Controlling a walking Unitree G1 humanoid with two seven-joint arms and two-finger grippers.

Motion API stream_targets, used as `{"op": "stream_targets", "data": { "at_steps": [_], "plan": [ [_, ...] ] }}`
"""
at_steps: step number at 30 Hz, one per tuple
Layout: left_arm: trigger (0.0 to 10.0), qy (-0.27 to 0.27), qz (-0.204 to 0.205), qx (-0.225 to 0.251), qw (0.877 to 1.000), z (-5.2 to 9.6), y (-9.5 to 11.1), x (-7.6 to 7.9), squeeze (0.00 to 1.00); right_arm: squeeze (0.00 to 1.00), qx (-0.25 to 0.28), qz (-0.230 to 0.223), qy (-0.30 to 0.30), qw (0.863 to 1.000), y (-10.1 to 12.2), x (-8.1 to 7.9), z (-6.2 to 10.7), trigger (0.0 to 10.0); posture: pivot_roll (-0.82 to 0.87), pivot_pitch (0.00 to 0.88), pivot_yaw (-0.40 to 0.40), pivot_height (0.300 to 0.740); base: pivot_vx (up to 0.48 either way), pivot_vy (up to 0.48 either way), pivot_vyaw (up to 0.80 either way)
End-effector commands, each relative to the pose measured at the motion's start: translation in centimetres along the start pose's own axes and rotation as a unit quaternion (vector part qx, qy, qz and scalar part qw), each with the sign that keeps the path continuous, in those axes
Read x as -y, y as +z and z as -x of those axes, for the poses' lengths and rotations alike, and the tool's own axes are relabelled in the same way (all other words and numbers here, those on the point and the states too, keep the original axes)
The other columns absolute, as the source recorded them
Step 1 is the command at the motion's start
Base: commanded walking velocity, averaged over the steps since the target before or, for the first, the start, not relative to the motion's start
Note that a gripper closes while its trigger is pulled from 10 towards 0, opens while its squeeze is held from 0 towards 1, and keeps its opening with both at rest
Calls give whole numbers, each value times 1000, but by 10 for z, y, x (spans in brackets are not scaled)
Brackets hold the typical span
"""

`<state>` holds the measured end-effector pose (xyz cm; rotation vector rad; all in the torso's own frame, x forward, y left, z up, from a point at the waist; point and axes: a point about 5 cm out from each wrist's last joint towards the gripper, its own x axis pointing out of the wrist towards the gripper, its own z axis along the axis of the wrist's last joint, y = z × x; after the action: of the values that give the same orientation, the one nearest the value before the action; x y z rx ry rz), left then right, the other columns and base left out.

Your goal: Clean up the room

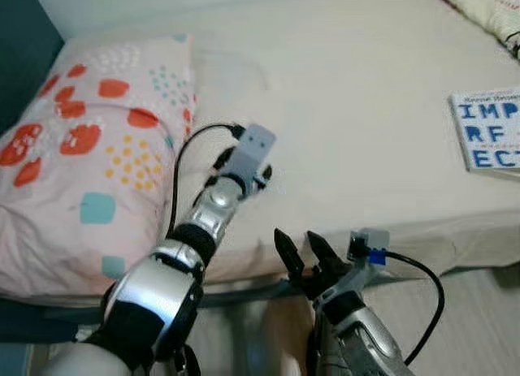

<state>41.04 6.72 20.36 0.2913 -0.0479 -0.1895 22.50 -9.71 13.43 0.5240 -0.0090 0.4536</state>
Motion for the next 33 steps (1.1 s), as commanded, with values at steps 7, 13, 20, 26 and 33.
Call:
{"op": "stream_targets", "data": {
  "at_steps": [7,13,20,26,33],
  "plan": [
    [10000,105,81,-11,991,-5,16,-46,0,0,-5,-39,30,999,10,-44,13,10000,-206,565,26,445,0,0,0],
    [10000,121,65,-35,990,-3,6,-60,0,0,3,-32,21,999,25,-51,13,10000,-242,601,20,445,0,0,0],
    [10000,204,18,-37,978,4,7,-103,0,0,21,-19,4,1000,43,-52,13,10000,-262,623,12,445,0,0,0],
    [10000,303,-15,-33,952,19,12,-158,0,0,22,-16,2,1000,48,-56,15,10000,-267,626,11,445,0,0,0],
    [10000,358,-32,-45,932,34,7,-191,0,0,25,-12,2,1000,53,-57,14,10000,-258,625,13,445,0,0,0]
  ]
}}
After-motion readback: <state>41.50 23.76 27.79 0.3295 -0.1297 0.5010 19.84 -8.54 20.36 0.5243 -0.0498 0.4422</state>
